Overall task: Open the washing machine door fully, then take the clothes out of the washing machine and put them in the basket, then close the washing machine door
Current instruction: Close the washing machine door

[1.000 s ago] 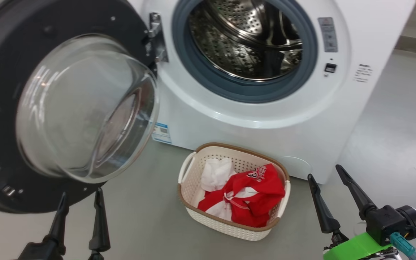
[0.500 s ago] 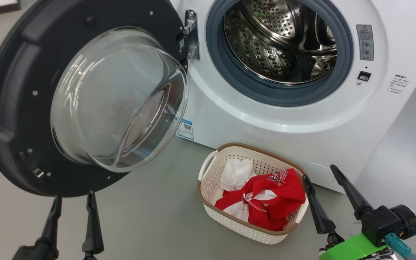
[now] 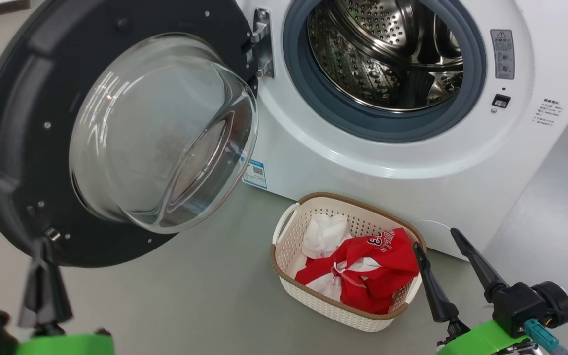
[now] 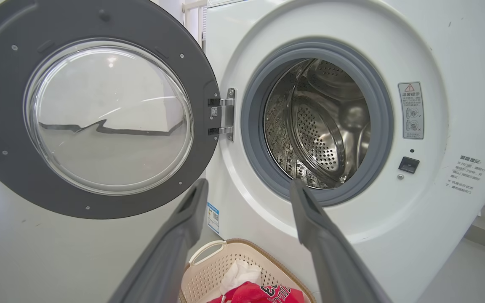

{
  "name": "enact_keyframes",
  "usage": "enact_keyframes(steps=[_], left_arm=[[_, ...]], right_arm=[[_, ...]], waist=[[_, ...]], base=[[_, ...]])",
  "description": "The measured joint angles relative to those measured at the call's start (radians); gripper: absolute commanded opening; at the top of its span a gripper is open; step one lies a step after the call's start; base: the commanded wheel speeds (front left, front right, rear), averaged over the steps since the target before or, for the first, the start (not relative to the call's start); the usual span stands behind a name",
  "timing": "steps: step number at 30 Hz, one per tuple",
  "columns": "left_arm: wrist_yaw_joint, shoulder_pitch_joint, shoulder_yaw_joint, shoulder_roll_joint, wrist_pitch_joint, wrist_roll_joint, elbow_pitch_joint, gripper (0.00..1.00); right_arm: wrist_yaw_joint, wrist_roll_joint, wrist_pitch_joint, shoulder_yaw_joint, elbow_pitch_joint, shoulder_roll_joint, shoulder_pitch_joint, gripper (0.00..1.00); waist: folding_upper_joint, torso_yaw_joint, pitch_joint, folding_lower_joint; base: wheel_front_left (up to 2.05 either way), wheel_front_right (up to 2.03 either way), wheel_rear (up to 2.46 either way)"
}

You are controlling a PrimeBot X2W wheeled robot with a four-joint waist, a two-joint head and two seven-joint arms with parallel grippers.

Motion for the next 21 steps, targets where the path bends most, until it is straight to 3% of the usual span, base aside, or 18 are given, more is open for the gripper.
enact_keyframes(steps=[2, 7, 13, 21], left_arm=[[-0.002, -0.042, 0.030, 0.005, -0.008, -0.029, 0.024, 0.00], [-0.057, -0.172, 0.100, -0.007, -0.018, -0.189, 0.100, 0.00], [-0.090, -0.368, 0.185, 0.036, -0.024, -0.294, 0.262, 0.00], [-0.098, -0.624, 0.314, 0.105, 0.106, -0.503, 0.479, 0.00]], right_arm=[[0.000, 0.000, 0.000, 0.003, 0.008, 0.000, 0.001, 1.00], [0.000, 0.002, 0.000, 0.003, 0.014, 0.000, 0.003, 1.00], [0.000, 0.011, 0.000, 0.009, 0.024, 0.001, 0.003, 1.00], [0.000, 0.011, 0.000, 0.006, 0.024, -0.003, 0.003, 1.00]], waist=[[0.0000, 0.002, -0.007, 0.0000], [0.0000, 0.011, -0.022, 0.0000], [0.0000, 0.005, -0.033, 0.0000], [0.0000, -0.027, -0.023, 0.0000]], base=[[0.00, 0.00, 0.00], [0.00, 0.00, 0.00], [0.00, 0.00, 0.00], [0.00, 0.00, 0.00]])
